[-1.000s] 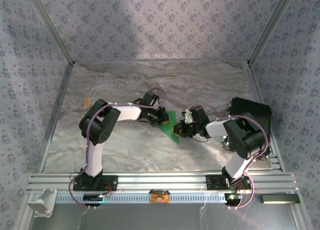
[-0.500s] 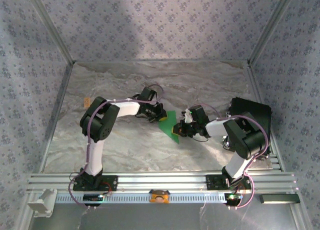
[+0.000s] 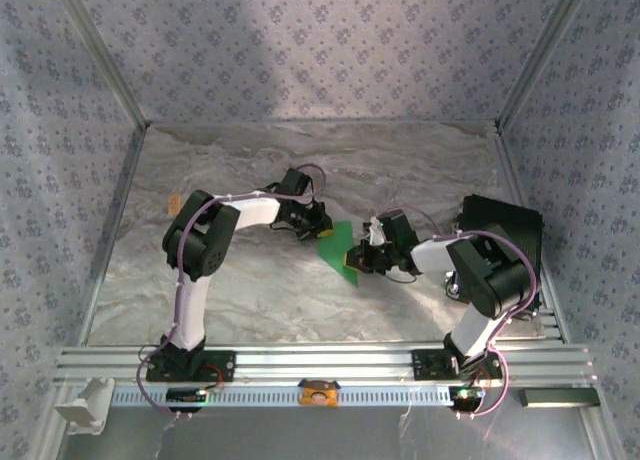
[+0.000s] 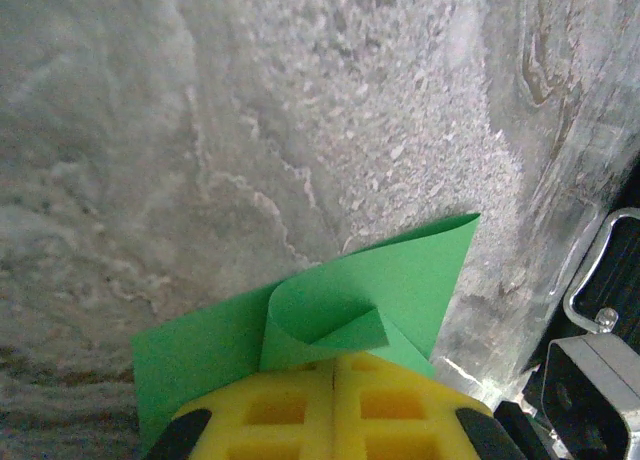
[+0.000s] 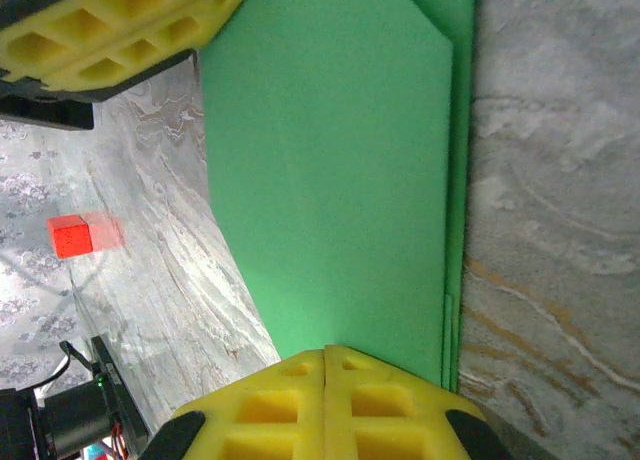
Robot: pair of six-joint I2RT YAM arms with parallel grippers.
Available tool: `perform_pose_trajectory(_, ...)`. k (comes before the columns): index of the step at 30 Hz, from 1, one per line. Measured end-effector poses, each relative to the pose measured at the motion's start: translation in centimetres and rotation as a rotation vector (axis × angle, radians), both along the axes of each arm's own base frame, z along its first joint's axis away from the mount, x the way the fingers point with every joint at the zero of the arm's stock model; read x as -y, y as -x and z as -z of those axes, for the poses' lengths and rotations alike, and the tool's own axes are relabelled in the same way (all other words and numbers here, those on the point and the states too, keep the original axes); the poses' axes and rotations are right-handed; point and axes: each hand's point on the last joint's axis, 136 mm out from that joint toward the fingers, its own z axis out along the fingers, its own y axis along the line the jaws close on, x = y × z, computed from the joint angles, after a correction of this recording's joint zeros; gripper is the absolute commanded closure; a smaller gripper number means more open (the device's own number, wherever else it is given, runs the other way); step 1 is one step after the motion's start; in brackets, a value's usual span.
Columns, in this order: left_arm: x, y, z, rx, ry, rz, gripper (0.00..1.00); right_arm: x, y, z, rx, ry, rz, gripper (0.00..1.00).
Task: Fold a paper plane with a square sheet of paper (pick it up from the middle)
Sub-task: Fourth fold the wing at the center of the table.
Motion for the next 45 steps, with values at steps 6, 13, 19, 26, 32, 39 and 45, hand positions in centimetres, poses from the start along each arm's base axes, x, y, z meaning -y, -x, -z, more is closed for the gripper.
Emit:
perform_pose_trajectory(6,-1.0,-1.9,-0.1,0.031,-0.027,-0.043,1.0,0.0,0.0,0.0,0.001,0.0,-0.001,1.0)
perform_pose_trajectory(13,-1.9,-3.1,-0.1,0.049,-0.043,-0.076,1.0,0.0,0.0,0.0,0.005,0.001,-0.005,1.0)
perform_pose_trajectory(19,-2.1,-3.5,0.0,0.058,-0.052,-0.087,1.0,0.1,0.3,0.0,-0.013,-0.001,-0.01,1.0)
perform_pose_trajectory(26,-2.2,-3.7,-0.1,0.068,-0.066,-0.086,0.99,0.3,0.7,0.0,-0.023,0.003,-0.022,1.0)
perform_pose_trajectory(32,-3.0,-4.3,-0.8,0.107,-0.101,-0.116,0.96,0.4,1.0,0.0,-0.032,0.005,-0.03,1.0)
perform_pose_trajectory(39,-2.0,-2.9,-4.3,0.193,-0.069,-0.082,0.96,0.5,1.2,0.0,-0.038,0.004,-0.034,1.0)
perform_pose_trajectory(45,1.0,0.4,-3.5,0.169,-0.005,0.023,0.96,0.5,1.2,0.0,-0.044,0.007,-0.034,1.0)
